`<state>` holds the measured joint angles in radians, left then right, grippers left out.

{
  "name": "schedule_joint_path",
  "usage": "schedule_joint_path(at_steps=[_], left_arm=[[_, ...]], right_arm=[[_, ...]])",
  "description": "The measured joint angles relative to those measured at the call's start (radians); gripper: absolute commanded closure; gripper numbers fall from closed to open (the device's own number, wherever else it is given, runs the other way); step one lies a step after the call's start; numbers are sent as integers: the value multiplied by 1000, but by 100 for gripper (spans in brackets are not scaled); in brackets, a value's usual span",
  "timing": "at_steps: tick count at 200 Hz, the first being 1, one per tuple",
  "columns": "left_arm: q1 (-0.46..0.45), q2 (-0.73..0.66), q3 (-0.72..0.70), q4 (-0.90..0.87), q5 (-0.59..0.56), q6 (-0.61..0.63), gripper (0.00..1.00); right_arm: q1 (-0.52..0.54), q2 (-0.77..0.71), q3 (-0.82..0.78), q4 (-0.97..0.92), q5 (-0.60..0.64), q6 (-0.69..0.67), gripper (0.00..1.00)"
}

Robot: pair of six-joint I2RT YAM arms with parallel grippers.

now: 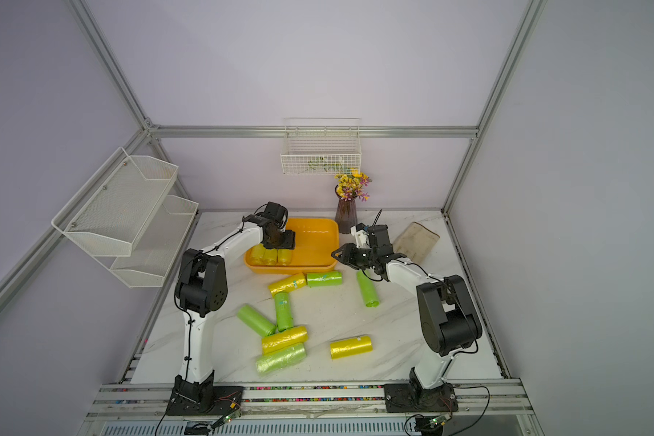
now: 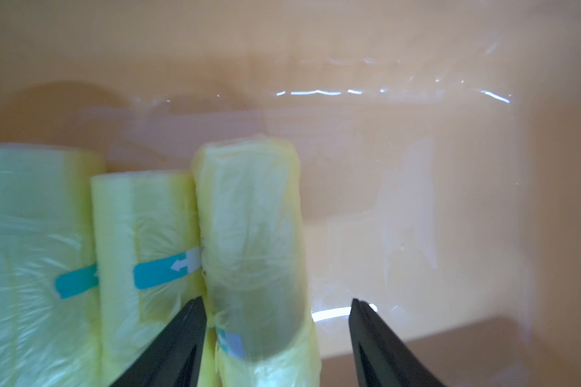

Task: Put the roll of trash bags into the storage box
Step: Place the roll of trash bags in the storage box.

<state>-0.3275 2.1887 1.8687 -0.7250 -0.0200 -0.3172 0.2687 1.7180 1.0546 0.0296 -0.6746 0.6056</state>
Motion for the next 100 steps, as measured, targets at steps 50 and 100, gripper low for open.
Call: schedule_joint_path(at_steps=[50,100], left_arm=[[0,-67,14,9,15,7,54],[-3,-70,-11,80,138,-13,55]], right_arm=[[0,0,0,0,0,1,58],[0,0,0,0,0,3,60]])
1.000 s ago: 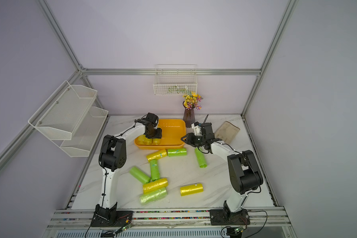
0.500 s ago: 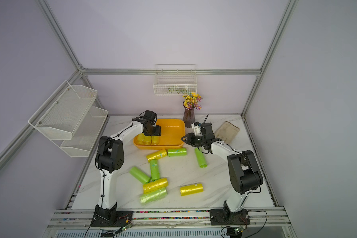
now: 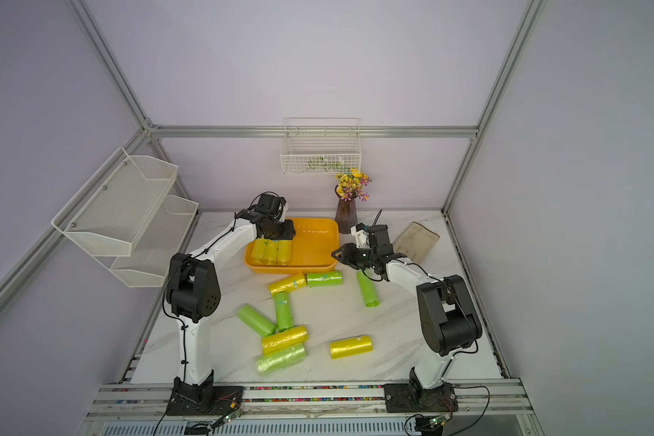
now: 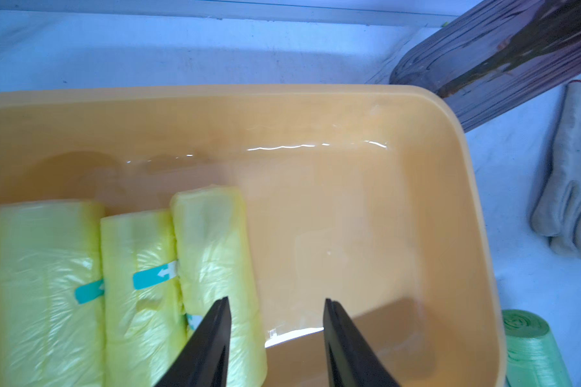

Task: Put the roll of trash bags into the storage box
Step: Place the roll of trash bags in the storage box, then adjust the roll of trash bags at the center of the board.

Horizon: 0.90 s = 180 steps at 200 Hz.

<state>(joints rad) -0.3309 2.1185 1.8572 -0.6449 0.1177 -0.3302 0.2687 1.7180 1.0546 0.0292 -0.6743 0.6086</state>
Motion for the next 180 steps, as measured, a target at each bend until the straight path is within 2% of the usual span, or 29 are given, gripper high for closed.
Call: schedule_joint_path(at_steps=[37,117,180], left_arm=[[-8,18,-32,39,49,-16,55],[-3,68,-76,58,52,-29,54],[-3,56,-93,85,51,-34,42]], right_arm=[[0,0,0,-2,7,-5,60],[3,-33,0,-128,72,-100,60],[69,-67,19,-277,160,-224,59]])
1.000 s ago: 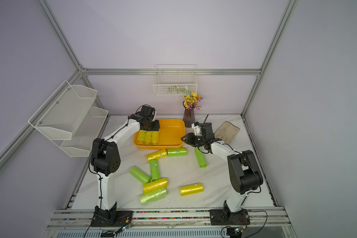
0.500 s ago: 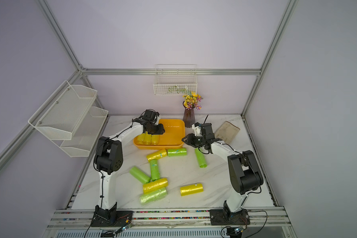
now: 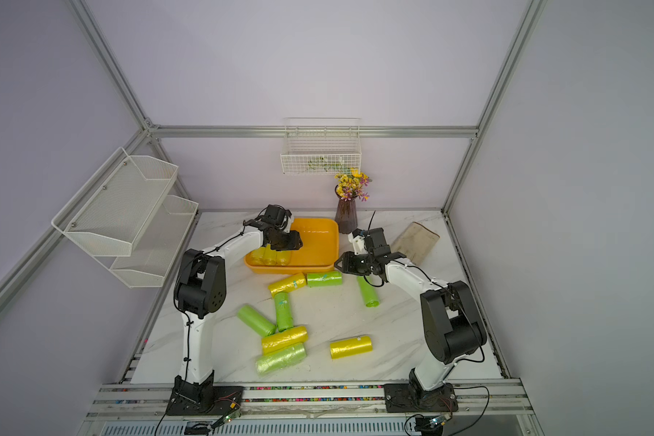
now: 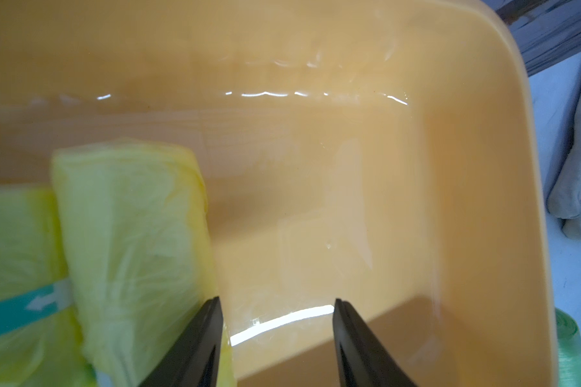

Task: Put the roll of trash bags into the storage box
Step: Adjust the roll of trash bags at the center of the board.

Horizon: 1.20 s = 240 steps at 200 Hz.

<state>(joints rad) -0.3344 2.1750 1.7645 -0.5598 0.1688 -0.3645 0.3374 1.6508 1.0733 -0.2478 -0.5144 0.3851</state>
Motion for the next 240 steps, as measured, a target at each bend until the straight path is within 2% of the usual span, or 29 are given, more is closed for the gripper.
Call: schedule_joint_path(at_steps=[47,92,137,171,224,240], left_arm=[[3,-121,-68,6,-43,2,39],[6,-224,-121,55,-54,9,36],[8,-251,-221,105,-38,10,36],[16,-256,-284,135,-12,9,36],[30,-259,-311,178,33,9,35],[32,-264,-320,186,45,9,35]], right_arm=[[79,-130,-26,-110,104,-36,58],[120,-322,-144,-197,213,45,57],[241,-523,-310,-323,309,259,53],[360,-653,-354,-424,374,430,48],[522,-669,-406,-488,411,653,36],[554,-673,-442,-480,410,715,36]])
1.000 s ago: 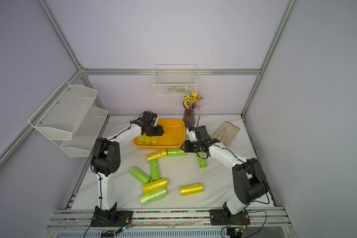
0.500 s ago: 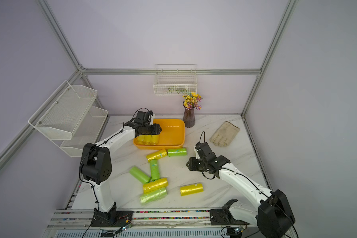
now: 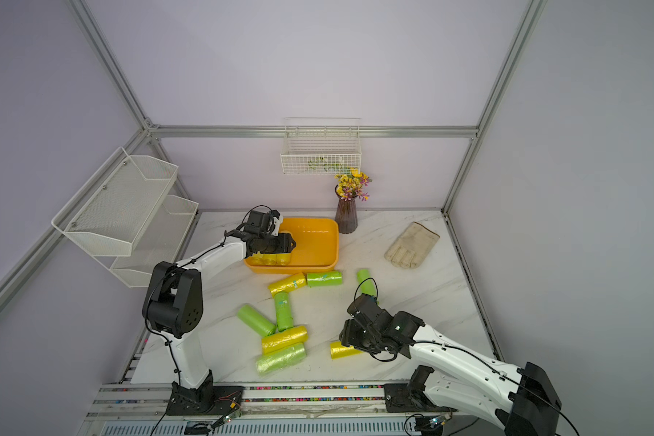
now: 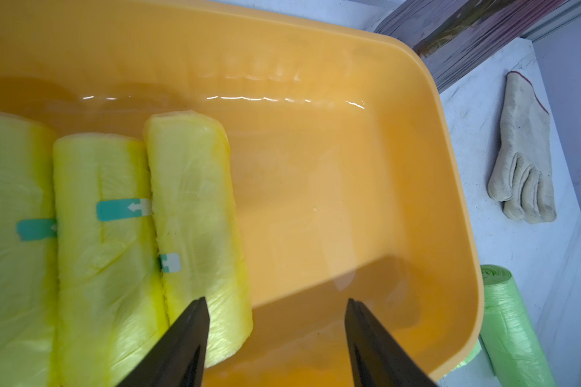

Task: Put the roll of trash bags into the storage box
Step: Adjust the roll of trash bags at the center of the board.

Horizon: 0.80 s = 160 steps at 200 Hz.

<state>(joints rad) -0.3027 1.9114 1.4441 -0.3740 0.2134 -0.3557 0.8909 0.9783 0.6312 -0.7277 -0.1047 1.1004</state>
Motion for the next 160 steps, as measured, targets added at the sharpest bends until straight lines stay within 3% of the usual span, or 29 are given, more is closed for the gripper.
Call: schedule_joint_path(at_steps=[15,85,160], left_arm=[[2,-5,-5,0,11,0,35],[16,-10,-19,16,50,0,34],[20,-58,-20,-2,64,5,34]], right_arm=[[23,-16,-32,2,1,60,30],[36,-111,-122,45,45,217,21],[5,-25,-134,153,145,201,17]])
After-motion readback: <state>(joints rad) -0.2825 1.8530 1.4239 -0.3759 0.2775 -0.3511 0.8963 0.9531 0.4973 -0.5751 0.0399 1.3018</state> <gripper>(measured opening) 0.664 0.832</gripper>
